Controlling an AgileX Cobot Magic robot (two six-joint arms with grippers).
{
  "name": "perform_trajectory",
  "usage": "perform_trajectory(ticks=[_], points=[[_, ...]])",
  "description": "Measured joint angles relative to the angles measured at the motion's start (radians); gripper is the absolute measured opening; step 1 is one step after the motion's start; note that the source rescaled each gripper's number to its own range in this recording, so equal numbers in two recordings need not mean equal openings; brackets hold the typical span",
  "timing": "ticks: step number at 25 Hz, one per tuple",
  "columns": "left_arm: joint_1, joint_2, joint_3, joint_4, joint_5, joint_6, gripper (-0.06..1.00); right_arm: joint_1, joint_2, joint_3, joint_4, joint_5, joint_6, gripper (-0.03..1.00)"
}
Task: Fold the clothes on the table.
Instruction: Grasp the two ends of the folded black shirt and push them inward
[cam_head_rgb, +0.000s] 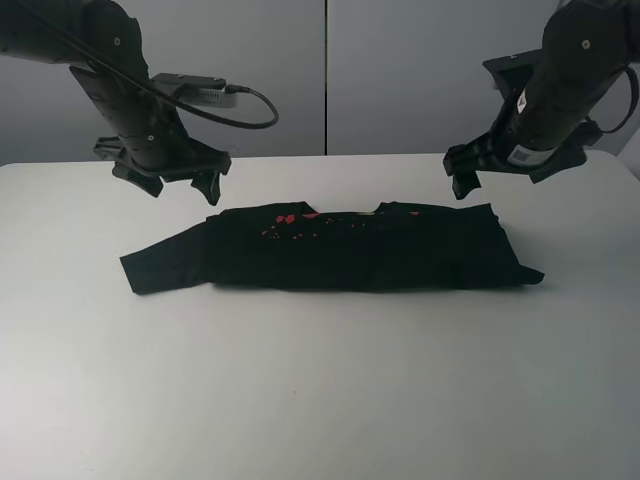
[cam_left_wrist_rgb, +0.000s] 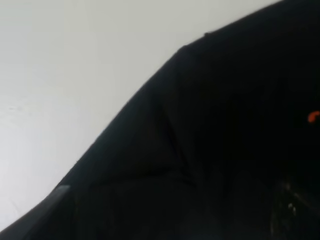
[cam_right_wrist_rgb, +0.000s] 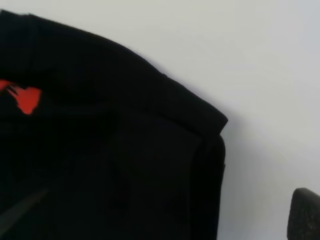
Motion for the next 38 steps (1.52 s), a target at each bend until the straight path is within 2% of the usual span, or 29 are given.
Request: perform_trajectory(ticks=[4,8,11,18,24,30,38], points=[[0.071,0.032,-0.065,-0.126,0.109,0.104,0.99,-0.066,0.047,-0.096,0.156,0.121,-0.154,1.0],[0.083,0.083,-0.075,-0.184,0.168,0.149,0.99,-0.087,0.063,-0.116,0.193,0.118,-0.254,1.0],[0.083,0.104,-0.079,-0.191,0.162,0.153,0.99,-0.087,0.063,-0.116,0.199,0.117,-0.251,1.0],[0.092,0.203,-0.094,-0.192,0.167,0.139,0.99,-0.09,0.127,-0.12,0.207,0.209,-0.23,1.0],[0.092,0.233,-0.094,-0.19,0.151,0.118,0.99,-0.116,0.202,-0.139,0.236,0.22,-0.233,1.0],[0.092,0.248,-0.094,-0.188,0.129,0.113,0.99,-0.196,0.249,-0.222,0.393,0.279,-0.355,1.0],[0.092,0.28,-0.102,-0.188,0.129,0.113,0.99,-0.2,0.252,-0.232,0.394,0.268,-0.378,1.0]])
